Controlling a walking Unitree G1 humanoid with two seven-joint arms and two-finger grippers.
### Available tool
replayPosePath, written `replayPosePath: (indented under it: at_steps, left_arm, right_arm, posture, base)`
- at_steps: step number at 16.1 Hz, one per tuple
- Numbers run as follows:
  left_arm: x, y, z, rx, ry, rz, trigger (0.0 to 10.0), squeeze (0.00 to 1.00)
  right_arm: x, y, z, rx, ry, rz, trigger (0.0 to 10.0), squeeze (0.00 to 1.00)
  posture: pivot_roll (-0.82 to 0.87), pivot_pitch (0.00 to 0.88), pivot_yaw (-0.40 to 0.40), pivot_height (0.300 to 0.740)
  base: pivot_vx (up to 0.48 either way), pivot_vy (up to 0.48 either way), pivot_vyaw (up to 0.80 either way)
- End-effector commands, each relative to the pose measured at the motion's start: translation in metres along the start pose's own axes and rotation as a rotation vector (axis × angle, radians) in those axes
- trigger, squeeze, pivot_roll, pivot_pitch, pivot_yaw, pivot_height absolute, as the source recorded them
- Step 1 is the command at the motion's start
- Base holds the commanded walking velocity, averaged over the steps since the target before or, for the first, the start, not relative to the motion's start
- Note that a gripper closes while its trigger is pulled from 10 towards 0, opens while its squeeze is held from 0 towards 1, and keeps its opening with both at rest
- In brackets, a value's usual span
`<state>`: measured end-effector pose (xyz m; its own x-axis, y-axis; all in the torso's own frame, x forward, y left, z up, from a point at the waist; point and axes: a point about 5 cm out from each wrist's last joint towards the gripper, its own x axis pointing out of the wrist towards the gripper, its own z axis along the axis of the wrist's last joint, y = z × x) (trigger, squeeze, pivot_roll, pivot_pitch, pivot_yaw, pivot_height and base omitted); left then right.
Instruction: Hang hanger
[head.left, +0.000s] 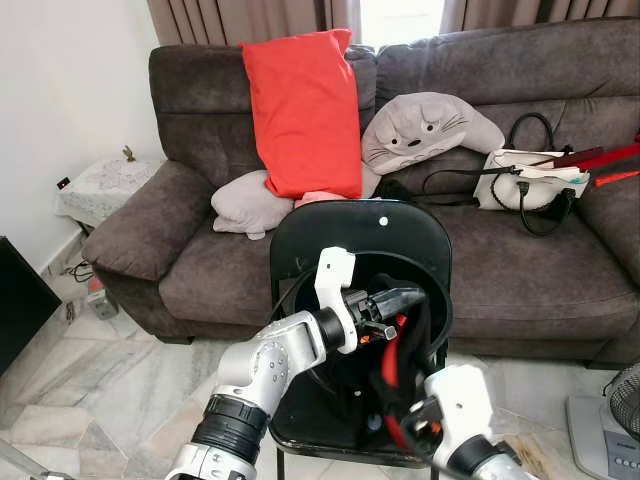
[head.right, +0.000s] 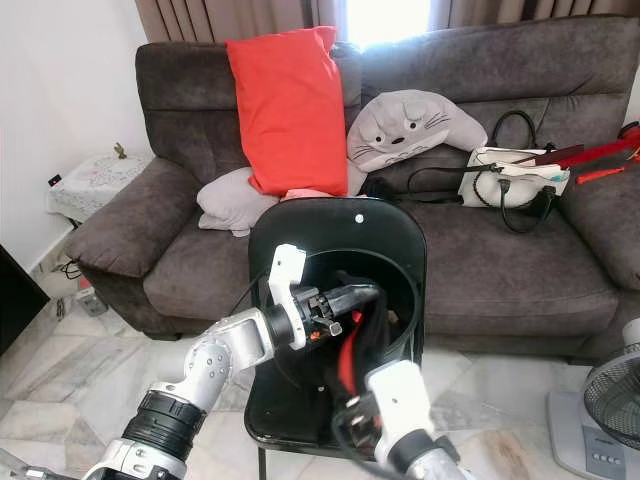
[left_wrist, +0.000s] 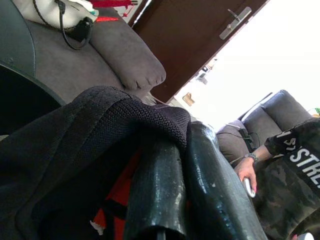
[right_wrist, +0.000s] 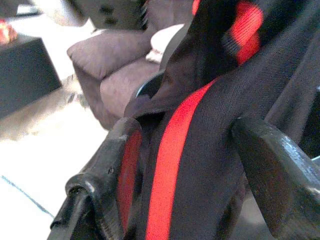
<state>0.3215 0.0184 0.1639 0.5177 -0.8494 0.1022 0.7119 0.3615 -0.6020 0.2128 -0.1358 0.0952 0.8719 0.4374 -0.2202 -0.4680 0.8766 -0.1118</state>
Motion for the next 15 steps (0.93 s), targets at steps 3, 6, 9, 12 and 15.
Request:
replayPosePath:
  at_steps: [3,6,9,12,15]
  left_arm:
    - [-0.002,-0.005,0.005,0.02,-0.013,-0.031,0.0,0.0]
    - [-0.003,-0.006,0.005,0.005,-0.023,-0.048,0.0,0.0]
    - [-0.004,-0.006,0.004,0.007,-0.022,-0.054,0.0,0.0]
    - [-0.004,-0.008,0.004,0.007,-0.026,-0.064,0.0,0.0]
    - [-0.004,-0.008,0.004,0.005,-0.026,-0.068,0.0,0.0]
  right_arm:
    - [0.0,-0.01,-0.009,-0.054,0.076,-0.097,10.0,0.0]
    - [-0.002,-0.022,-0.012,-0.047,0.092,-0.205,10.0,0.0]
    - [-0.001,-0.024,-0.013,-0.045,0.097,-0.251,10.0,0.0]
    - [-0.003,-0.035,-0.02,-0.115,0.144,-0.385,10.0,0.0]
    - [-0.003,-0.033,-0.021,-0.117,0.148,-0.365,10.0,0.0]
  posture:
    - [-0.24,0.0,0.136,0.74]
    - [-0.24,0.0,0.137,0.74]
    - [-0.24,0.0,0.134,0.74]
    - [-0.24,0.0,0.132,0.74]
    - [-0.24,0.0,0.134,0.74]
  base:
    - [0.0,0.0,0.0]
    - [0.0,0.0,0.0]
    - [0.0,0.0,0.0]
    - [0.0,0.0,0.0]
    - [0.0,0.0,0.0]
